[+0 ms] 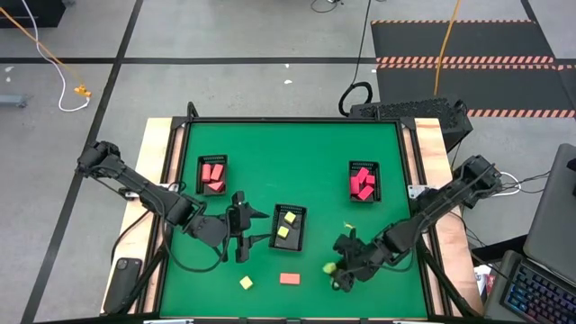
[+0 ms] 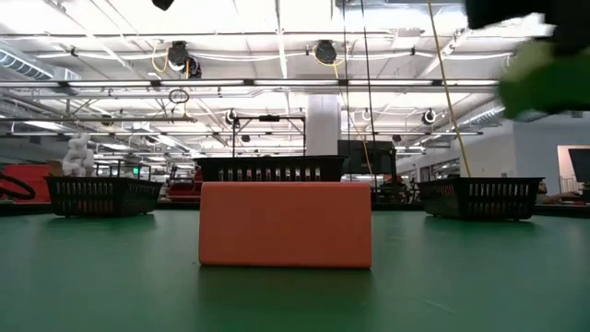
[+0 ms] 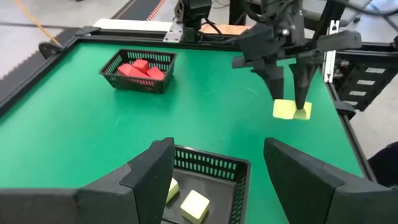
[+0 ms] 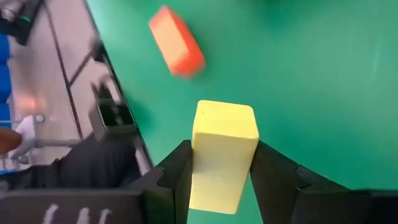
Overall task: Sort & place blocks by color
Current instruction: Put the light green block into the center black basket
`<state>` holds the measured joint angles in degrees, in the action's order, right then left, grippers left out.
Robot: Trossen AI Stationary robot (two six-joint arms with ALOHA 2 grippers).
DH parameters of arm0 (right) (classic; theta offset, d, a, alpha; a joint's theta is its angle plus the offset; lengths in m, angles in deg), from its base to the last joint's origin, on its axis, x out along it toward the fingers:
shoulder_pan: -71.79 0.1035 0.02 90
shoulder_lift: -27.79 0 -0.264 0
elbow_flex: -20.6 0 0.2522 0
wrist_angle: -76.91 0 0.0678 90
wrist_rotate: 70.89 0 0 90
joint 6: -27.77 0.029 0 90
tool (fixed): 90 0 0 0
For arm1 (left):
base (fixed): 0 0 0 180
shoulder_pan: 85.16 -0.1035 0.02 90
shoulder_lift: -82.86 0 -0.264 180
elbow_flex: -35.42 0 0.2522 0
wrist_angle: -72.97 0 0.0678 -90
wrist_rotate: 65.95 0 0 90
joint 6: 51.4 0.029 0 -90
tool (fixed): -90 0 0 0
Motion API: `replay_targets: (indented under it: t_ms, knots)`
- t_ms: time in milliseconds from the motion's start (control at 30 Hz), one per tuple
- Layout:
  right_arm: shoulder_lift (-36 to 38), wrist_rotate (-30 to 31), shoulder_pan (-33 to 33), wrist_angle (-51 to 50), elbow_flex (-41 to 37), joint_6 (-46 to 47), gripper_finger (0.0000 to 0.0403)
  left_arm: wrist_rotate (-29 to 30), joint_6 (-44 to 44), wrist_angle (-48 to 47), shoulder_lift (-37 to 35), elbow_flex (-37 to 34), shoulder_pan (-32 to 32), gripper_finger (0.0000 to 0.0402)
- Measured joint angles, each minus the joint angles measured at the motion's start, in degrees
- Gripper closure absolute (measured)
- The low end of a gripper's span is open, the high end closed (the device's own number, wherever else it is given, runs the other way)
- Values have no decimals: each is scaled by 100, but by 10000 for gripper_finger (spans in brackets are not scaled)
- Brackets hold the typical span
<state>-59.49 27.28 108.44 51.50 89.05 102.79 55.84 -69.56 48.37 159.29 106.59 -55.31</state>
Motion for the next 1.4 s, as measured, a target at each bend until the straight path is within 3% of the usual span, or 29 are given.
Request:
replay_targets:
  t_ms: [233,367,533,933,1133,1400]
  knots:
    - [-28,1123,-592,1245,0,-2253,276,28,539,92,0,0,7,151]
    - [-75,1326,-911,1765,-2,-3388,280,28,876,372,0,0,8,151]
    - [-100,1505,-1209,2035,-2,-4302,280,31,686,556,40,0,6,151]
    - [-633,1571,-1759,2250,-7,-4561,277,27,366,792,383,-2,-423,151]
    - [-907,978,-2037,2498,-9,-4509,214,31,-63,768,439,-7,-599,151]
    - [-778,957,-2097,2484,-9,-4957,156,28,-299,658,431,-7,-615,151]
